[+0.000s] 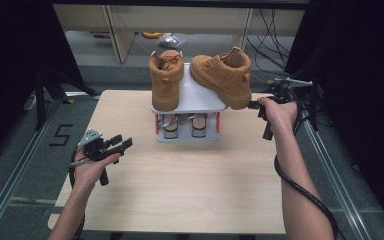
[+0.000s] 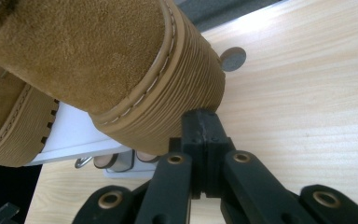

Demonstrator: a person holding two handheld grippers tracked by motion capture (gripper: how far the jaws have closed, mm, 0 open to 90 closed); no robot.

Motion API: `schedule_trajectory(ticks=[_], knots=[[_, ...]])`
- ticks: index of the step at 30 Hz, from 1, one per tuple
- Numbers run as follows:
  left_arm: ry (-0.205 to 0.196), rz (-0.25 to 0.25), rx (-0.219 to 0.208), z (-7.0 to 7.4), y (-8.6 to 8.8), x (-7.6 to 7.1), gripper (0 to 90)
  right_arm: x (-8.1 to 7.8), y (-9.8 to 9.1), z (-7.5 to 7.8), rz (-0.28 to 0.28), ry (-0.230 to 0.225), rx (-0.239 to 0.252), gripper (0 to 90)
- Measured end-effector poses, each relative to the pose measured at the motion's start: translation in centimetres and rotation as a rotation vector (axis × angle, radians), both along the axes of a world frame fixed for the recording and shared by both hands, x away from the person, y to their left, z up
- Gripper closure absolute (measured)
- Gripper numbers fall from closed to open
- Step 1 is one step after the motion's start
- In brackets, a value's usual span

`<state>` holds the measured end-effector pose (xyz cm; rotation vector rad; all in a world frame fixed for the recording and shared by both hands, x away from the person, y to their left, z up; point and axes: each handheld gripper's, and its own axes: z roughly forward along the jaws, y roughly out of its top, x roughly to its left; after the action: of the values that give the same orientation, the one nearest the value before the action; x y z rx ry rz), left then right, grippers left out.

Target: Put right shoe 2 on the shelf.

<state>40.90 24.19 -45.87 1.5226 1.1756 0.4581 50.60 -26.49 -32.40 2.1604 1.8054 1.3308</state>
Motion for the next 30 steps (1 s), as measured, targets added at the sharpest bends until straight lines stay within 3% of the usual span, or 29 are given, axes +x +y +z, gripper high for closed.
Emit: schedule_trajectory(ticks=[1, 3, 10, 11, 14, 15, 16, 18, 19, 20, 23, 30], knots=[[0.002, 0.0, 0.001, 0.0, 0.0, 0.0, 47.0, 0.0, 0.3, 0.1, -0.009, 0.015, -0.027, 90.0], [0.007, 0.001, 0.003, -0.1, -0.1, 0.0, 46.9, 0.1, 0.6, 0.1, 0.001, -0.005, 0.009, 90.0], [0.007, -0.001, 0.003, -0.1, -0.1, 0.0, 46.8, 0.1, 1.7, 0.5, -0.003, -0.024, -0.065, 90.0], [0.006, -0.002, 0.0, -0.2, -0.1, 0.0, 46.8, 0.1, 1.8, 0.5, -0.016, -0.016, -0.066, 90.0], [0.008, -0.005, 0.002, -0.2, -0.2, 0.0, 46.7, 0.2, 2.2, 0.5, 0.023, -0.028, -0.031, 90.0], [0.008, -0.005, 0.002, -0.2, -0.2, 0.0, 46.7, 0.3, 2.5, 0.4, 0.041, -0.053, -0.038, 90.0], [0.007, -0.005, 0.001, -0.2, -0.2, 0.0, 46.7, 0.3, 3.0, 0.6, 0.042, -0.041, -0.025, 90.0], [0.006, -0.001, 0.003, -0.1, -0.1, 0.0, 46.7, 0.4, 3.6, 1.0, 0.047, -0.057, -0.079, 90.0], [0.006, -0.001, 0.004, -0.1, 0.0, 0.0, 46.7, 0.4, 3.9, 1.2, 0.042, -0.057, -0.082, 90.0], [0.008, 0.002, 0.005, -0.1, 0.0, 0.0, 46.7, 0.5, 4.1, 1.2, 0.036, -0.04, -0.055, 90.0], [0.011, -0.003, 0.004, -0.3, -0.1, 0.1, 46.7, 0.4, 4.5, 1.3, 0.05, -0.067, -0.109, 90.0], [0.01, -0.007, 0.006, -0.3, -0.3, 0.1, 46.7, 0.2, 5.1, 1.3, 0.044, -0.068, -0.113, 90.0]])
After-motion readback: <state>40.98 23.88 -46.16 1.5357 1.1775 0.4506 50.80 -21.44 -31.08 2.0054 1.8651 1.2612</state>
